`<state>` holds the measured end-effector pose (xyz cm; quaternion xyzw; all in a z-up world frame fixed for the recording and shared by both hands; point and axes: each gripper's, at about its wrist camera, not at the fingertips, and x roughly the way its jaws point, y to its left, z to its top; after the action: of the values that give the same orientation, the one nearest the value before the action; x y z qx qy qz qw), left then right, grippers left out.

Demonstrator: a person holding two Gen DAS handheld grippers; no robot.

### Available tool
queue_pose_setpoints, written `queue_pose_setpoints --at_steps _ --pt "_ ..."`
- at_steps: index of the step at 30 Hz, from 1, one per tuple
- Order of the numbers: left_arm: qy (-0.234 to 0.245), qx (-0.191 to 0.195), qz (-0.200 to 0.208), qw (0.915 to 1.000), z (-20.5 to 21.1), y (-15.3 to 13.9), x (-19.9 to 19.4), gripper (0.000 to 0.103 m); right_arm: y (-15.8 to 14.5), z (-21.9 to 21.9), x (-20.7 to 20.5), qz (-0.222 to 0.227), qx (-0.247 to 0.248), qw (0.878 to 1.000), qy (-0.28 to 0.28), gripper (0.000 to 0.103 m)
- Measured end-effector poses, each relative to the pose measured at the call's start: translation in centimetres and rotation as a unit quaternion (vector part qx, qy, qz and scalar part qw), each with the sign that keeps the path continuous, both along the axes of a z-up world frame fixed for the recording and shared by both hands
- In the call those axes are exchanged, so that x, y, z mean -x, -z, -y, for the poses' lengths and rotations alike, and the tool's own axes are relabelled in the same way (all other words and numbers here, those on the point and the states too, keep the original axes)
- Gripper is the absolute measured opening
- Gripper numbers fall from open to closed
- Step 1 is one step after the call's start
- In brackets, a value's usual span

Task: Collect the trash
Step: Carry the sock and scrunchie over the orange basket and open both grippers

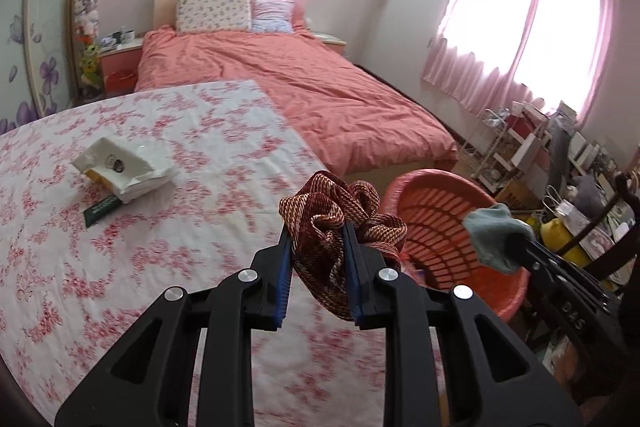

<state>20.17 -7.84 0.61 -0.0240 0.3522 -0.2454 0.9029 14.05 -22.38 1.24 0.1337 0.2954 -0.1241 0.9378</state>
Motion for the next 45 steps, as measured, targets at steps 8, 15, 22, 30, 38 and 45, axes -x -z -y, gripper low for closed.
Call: queue_pose_setpoints --at_steps 8,15,22,30,38,45 --pt "0.037 0.009 0.006 0.9993 3.4 -0.4 1.4 0.023 -0.1 2.9 2.2 0.015 0.019 0.999 0.046 0.007" --pt "0.064 0.015 0.011 0.9978 6.4 -0.6 2.4 0.023 0.1 5.5 3.4 0.023 0.011 0.997 0.071 0.007" --pt "0.083 0.014 0.005 0.9964 8.8 -0.2 2.6 0.023 0.6 7.3 3.7 0.026 0.004 0.996 0.080 0.007" --pt "0.098 0.009 -0.003 0.9951 11.0 0.6 2.5 0.023 1.0 9.3 3.6 0.031 -0.011 0.996 0.088 0.007" --pt "0.102 0.007 -0.012 0.9947 12.3 1.1 2.2 0.023 1.3 10.1 2.8 0.037 -0.022 0.995 0.086 0.008" --pt "0.082 0.004 -0.035 0.9960 12.6 2.4 1.3 0.057 2.7 11.5 1.6 0.029 -0.055 0.995 0.081 0.026"
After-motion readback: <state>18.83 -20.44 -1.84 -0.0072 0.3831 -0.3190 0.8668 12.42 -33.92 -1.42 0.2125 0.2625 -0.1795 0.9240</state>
